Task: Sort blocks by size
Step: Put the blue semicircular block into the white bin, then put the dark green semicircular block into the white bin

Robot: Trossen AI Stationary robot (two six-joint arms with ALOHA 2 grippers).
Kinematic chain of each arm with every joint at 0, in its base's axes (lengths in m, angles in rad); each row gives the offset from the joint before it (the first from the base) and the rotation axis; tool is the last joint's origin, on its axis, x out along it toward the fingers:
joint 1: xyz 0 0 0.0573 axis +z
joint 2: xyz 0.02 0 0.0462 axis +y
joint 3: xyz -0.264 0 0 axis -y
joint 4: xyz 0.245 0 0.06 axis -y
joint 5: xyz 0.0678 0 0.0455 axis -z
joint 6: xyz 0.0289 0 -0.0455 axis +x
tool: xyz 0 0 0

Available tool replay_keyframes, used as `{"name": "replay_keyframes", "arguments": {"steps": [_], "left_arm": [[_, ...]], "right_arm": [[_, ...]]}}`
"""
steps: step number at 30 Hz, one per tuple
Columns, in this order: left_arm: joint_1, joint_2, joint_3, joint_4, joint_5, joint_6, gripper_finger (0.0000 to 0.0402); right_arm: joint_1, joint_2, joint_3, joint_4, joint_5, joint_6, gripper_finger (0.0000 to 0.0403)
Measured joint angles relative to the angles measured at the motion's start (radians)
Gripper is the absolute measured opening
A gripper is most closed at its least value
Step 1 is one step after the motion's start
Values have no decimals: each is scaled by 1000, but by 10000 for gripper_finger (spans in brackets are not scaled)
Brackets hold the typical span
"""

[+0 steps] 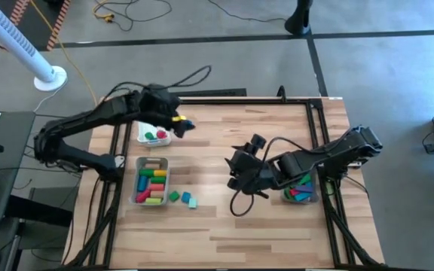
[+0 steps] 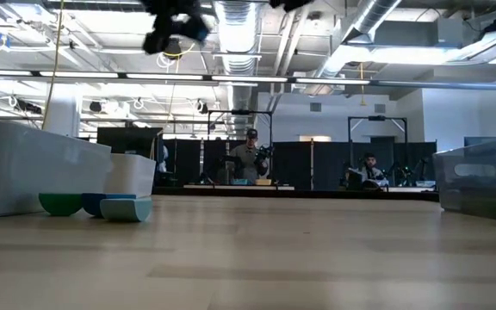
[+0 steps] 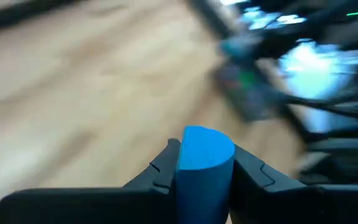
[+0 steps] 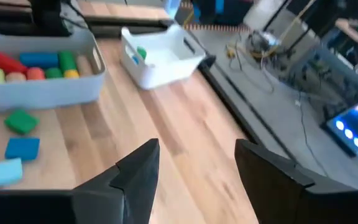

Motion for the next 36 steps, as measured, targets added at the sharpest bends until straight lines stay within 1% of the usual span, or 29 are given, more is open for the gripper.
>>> {"name": "replay_keyframes", "arguments": {"steps": [4, 7, 8, 11, 14, 17, 19, 23, 28, 32, 36], "left_arm": [[129, -5, 0, -188, -123, 126, 77], [220, 12, -9, -286, -229, 204, 77], [254, 19, -19, -307, -247, 222, 77], [362, 42, -61, -346, -255, 273, 77], [449, 69, -115, -337, -254, 306, 77], [511, 100, -168, -318, -240, 317, 78], [544, 124, -194, -316, -219, 318, 90], [577, 173, -230, -316, -201, 345, 122], [583, 213, -243, -311, -200, 356, 139], [579, 210, -243, -292, -198, 360, 146], [564, 181, -243, -279, -144, 374, 150]], "right_arm": [[40, 0, 0, -118, 0, 135, 250], [75, 0, 0, -200, 0, 231, 250], [87, 0, 0, -224, 0, 261, 250], [121, 0, 0, -284, 0, 342, 250], [150, 0, 0, -320, 0, 397, 250], [170, 0, -5, -329, -1, 435, 246], [179, 0, -11, -334, -1, 451, 243], [186, -1, -29, -318, -4, 462, 236], [173, -2, -63, -296, -73, 457, 231], [150, -2, -132, -165, -193, 391, 230], [125, -2, -219, 51, -304, 307, 230]]}}
